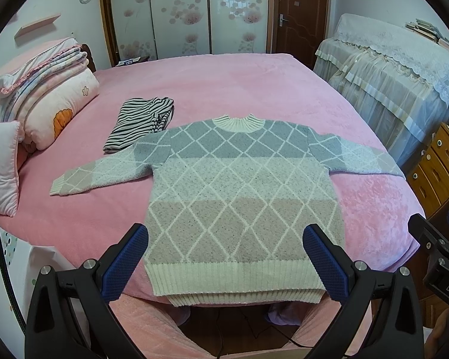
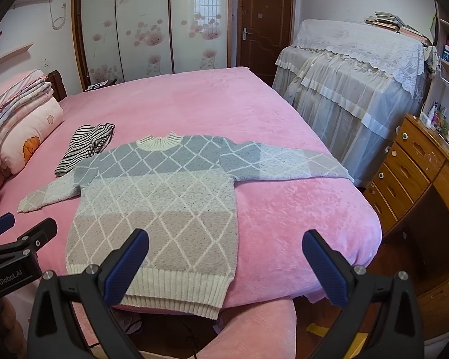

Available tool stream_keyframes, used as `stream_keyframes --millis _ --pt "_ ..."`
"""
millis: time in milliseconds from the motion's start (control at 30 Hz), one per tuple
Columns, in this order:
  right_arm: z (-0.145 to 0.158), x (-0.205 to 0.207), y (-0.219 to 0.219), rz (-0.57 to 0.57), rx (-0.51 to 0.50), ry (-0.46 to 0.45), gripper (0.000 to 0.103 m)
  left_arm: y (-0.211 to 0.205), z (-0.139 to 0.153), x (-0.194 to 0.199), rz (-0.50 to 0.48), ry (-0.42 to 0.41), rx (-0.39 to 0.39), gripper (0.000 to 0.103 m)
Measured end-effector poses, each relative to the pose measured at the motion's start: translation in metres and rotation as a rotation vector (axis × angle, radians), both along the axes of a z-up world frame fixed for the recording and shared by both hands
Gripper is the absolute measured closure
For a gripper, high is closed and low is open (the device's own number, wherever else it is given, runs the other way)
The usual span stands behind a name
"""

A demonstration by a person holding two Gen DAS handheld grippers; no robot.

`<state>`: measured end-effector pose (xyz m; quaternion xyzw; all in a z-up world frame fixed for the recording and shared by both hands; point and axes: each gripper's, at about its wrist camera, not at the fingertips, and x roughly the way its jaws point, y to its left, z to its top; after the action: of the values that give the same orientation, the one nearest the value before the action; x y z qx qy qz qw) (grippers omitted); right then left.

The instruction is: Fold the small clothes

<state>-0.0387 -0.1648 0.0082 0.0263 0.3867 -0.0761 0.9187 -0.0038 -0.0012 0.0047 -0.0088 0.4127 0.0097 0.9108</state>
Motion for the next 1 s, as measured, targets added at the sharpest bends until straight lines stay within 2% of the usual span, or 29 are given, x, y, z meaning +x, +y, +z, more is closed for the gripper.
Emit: stream_keyframes --millis 667,1000 --pt "-0.002 0.006 -0.007 0.016 0.016 0.006 0.000 0.003 0.004 0.010 0.019 -0.001 0.016 0.001" --pt "-0.003 0.018 -0.031 0.013 0.018 -0.025 0.000 -0.010 0.015 0.025 0.065 -0.035 0.061 0.001"
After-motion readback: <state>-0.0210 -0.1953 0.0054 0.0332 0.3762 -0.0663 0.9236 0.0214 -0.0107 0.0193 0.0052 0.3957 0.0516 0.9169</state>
